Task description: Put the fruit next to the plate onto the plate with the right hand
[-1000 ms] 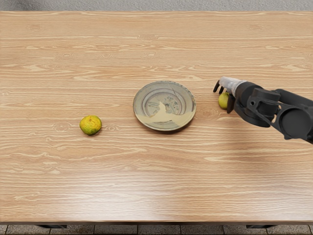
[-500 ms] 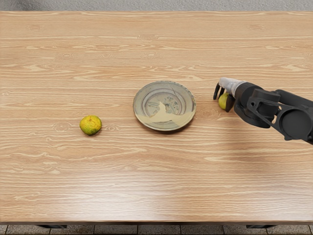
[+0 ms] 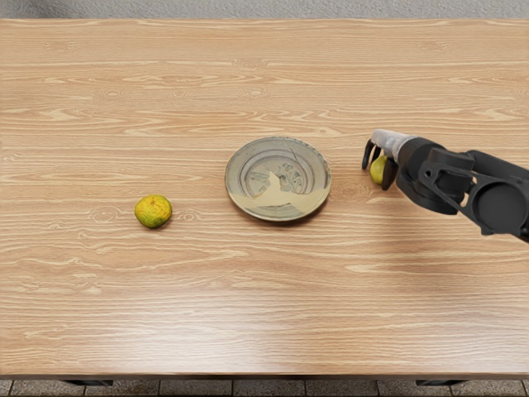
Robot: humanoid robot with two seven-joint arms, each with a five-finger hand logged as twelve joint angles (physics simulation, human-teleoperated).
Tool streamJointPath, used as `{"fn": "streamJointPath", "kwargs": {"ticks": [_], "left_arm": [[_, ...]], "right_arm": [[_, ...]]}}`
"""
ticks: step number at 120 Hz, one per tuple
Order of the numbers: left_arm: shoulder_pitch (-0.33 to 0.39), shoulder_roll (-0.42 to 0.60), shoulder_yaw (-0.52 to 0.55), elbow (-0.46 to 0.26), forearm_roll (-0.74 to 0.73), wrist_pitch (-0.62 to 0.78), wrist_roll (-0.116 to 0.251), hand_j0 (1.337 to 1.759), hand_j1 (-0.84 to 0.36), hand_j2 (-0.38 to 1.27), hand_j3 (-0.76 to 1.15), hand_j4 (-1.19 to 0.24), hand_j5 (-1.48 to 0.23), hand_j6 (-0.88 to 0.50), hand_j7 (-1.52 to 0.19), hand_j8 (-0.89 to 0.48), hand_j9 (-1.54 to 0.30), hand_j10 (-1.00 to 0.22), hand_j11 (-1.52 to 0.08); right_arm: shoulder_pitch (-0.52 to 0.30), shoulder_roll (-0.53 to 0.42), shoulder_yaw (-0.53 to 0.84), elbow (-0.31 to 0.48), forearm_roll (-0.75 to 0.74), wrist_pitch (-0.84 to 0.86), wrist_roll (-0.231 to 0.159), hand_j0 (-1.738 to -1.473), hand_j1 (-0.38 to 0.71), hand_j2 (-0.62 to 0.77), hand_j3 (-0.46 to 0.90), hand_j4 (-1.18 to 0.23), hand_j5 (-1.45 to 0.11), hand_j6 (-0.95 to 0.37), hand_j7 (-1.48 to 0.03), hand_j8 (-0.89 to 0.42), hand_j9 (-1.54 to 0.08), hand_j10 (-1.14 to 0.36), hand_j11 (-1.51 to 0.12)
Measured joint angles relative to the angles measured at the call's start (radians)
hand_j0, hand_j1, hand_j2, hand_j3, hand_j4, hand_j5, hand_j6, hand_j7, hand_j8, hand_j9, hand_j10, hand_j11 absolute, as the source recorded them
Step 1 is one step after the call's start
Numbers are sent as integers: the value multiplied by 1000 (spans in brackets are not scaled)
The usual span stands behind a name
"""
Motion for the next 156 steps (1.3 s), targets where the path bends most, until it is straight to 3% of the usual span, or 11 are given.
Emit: {"fn": "streamJointPath", "kwargs": {"ticks": [20, 47, 71, 109, 135, 156], "left_arm": [[0, 0, 0, 0, 0, 0, 0, 1658, 349, 0, 0, 0, 0, 0, 0, 0, 0, 0, 0], [0, 0, 0, 0, 0, 0, 0, 1658, 349, 0, 0, 0, 0, -1, 0, 0, 0, 0, 0], [0, 0, 0, 0, 0, 0, 0, 1658, 349, 0, 0, 0, 0, -1, 0, 0, 0, 0, 0], [0, 0, 0, 0, 0, 0, 0, 1658, 349, 0, 0, 0, 0, -1, 0, 0, 0, 0, 0], [0, 0, 0, 0, 0, 0, 0, 1658, 349, 0, 0, 0, 0, -1, 0, 0, 0, 0, 0], [0, 0, 0, 0, 0, 0, 0, 1658, 349, 0, 0, 0, 0, -1, 0, 0, 0, 0, 0]], "right_arm": [[12, 1, 12, 1, 1, -1, 0, -1648, 166, 34, 0, -711, -961, -566, -941, -446, -986, -580, -1018], [36, 10, 30, 10, -2, 0, -2, -1650, 211, 120, 0, -720, -960, -533, -947, -441, -978, -588, -1001], [51, 12, 34, 85, 0, 1, -2, -1652, 240, 210, 1, -714, -973, -518, -948, -417, -982, -578, -1000], [60, 25, 56, 206, 2, 3, -2, -1654, 235, 205, 1, -699, -998, -518, -947, -411, -989, -575, -1004], [59, 88, 62, 184, 0, 2, -2, -1655, 272, 244, 1, -696, -1007, -498, -949, -393, -993, -554, -1007], [61, 160, 61, 120, -10, 1, -2, -1655, 299, 300, 1, -704, -998, -483, -951, -385, -987, -544, -1004]]}}
